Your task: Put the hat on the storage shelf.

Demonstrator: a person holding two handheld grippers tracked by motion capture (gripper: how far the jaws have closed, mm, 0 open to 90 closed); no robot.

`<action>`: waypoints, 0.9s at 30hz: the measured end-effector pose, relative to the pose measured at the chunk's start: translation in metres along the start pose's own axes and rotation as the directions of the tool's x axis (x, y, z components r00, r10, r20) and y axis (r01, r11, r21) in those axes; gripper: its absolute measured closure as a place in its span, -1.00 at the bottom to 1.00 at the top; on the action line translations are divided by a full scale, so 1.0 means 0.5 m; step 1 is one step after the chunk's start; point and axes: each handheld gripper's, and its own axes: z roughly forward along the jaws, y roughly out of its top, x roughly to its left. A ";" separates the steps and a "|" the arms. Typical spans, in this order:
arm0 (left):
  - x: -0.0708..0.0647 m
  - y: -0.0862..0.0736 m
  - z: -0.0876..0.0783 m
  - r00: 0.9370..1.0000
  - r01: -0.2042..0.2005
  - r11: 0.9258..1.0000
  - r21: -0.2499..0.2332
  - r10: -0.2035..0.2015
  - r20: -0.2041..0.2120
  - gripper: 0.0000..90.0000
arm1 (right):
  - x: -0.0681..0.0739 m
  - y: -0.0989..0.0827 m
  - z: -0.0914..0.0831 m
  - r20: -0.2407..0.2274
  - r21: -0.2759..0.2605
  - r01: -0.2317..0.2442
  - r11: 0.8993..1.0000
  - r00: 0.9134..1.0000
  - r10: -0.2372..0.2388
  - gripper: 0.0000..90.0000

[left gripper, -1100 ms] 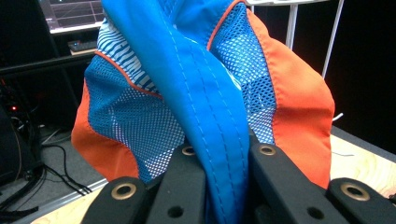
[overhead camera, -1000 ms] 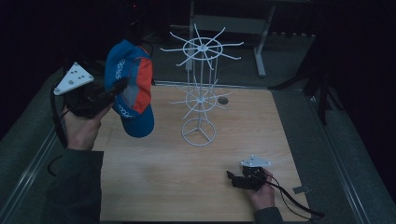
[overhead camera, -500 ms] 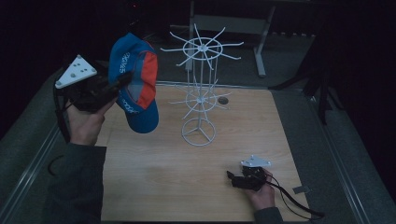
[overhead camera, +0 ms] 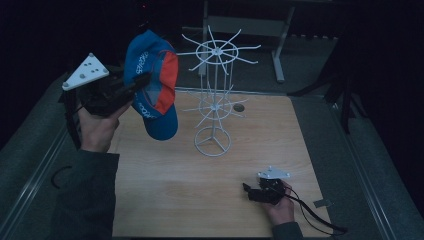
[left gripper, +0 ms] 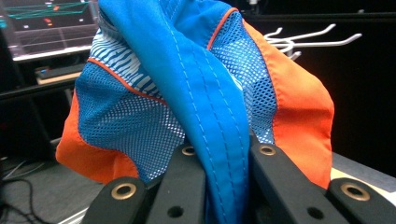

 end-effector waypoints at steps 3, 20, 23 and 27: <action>-0.008 -0.005 0.013 0.999 -0.026 0.999 0.036 0.025 0.039 0.97 | 0.000 0.000 0.000 0.000 -0.001 0.002 1.000 1.000 -0.002 -0.48; 0.015 -0.102 0.046 1.000 -0.010 0.953 0.304 0.002 0.029 0.82 | 0.000 0.000 0.000 0.001 -0.002 0.001 1.000 1.000 -0.001 -0.48; 0.015 -0.110 0.050 1.000 -0.006 0.950 0.311 -0.002 0.027 0.75 | 0.000 0.000 0.000 0.001 -0.002 0.001 1.000 1.000 -0.001 -0.48; 0.015 -0.114 0.049 0.999 0.015 0.950 0.312 -0.024 0.026 0.53 | 0.000 0.000 0.000 0.001 -0.001 0.002 1.000 1.000 -0.002 -0.48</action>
